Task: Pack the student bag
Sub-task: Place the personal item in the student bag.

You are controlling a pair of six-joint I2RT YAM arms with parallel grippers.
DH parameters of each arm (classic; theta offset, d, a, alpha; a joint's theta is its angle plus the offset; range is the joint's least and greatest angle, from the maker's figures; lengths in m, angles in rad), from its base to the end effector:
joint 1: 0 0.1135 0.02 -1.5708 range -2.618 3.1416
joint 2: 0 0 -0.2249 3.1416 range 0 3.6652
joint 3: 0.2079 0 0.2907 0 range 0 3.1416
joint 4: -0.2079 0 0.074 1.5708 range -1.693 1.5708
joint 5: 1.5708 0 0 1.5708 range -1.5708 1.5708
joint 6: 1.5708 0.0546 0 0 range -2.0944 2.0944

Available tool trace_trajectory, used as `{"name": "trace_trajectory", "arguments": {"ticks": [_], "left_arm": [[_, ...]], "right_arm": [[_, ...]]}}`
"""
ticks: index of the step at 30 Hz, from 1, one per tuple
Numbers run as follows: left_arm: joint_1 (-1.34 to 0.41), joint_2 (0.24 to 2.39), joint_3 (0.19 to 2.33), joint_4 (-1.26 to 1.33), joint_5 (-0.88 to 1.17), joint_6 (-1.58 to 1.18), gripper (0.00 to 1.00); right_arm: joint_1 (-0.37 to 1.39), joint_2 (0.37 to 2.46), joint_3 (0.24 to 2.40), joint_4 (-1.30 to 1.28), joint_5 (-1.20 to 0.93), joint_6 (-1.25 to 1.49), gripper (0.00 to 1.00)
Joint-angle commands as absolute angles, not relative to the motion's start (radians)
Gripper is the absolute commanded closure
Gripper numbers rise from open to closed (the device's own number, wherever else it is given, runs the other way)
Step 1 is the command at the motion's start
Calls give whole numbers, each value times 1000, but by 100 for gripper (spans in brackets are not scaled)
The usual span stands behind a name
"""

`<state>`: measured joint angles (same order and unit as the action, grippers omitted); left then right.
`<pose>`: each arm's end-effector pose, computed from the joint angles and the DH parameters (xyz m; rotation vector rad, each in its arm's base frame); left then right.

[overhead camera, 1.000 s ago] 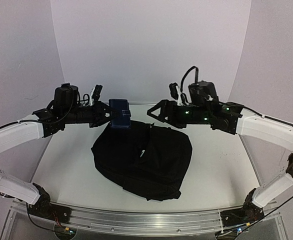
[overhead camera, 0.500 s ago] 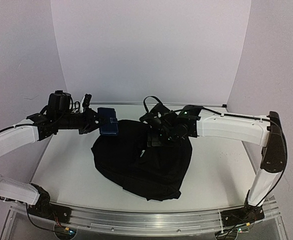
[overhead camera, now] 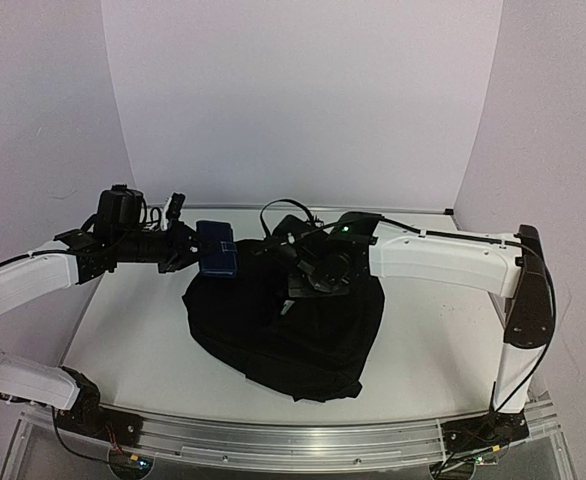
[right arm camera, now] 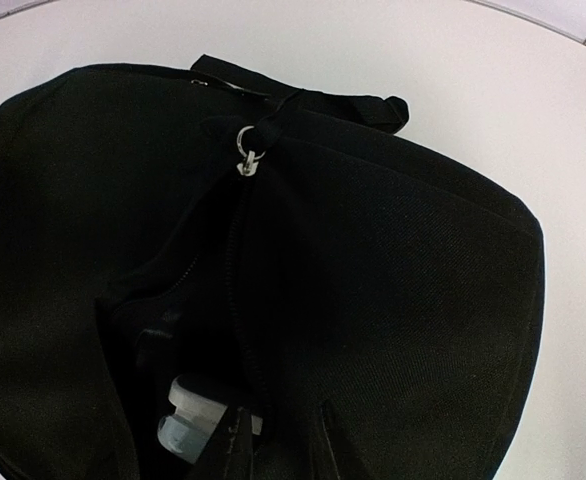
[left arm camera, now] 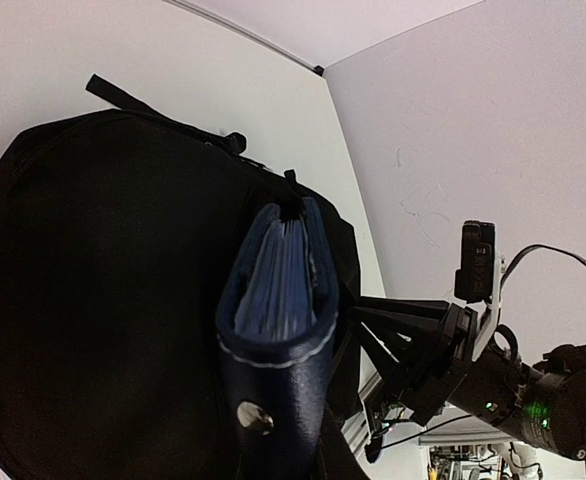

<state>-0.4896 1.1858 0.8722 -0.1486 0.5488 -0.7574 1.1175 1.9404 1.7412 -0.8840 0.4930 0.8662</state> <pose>0.2801 -0.1815 0.2375 0.0862 2.2295 -1.2968 0.2199 0.3925 0.2179 -0.1559 2.4658 0.1739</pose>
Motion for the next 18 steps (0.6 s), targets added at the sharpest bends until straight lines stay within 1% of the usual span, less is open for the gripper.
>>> {"name": "trace_trajectory", "arguments": {"ticks": [1,2,3,7,10,13,18], "left_arm": [[-485,1176,888,-102,581,-736,100],[-485,1178,888,-102,591,-735,100],[-485,1185,889,-102,603,-739,100],[-486,1247,889,-52,690,-773,100],[-496,1301,867,79,772,-838,100],[-527,1352,877,152,791,-865,100],[-620,1429,953,156,794,-833,100]], "right_arm": [[1116,1916,1724,-871,498,872,93],[1115,1903,1715,-856,495,873,99],[1116,1890,1708,-840,493,875,100],[1115,1829,1668,-776,489,874,100],[1116,1778,1632,-721,479,868,100],[1116,1737,1607,-676,469,866,100],[1116,1712,1597,-647,456,860,100]]}}
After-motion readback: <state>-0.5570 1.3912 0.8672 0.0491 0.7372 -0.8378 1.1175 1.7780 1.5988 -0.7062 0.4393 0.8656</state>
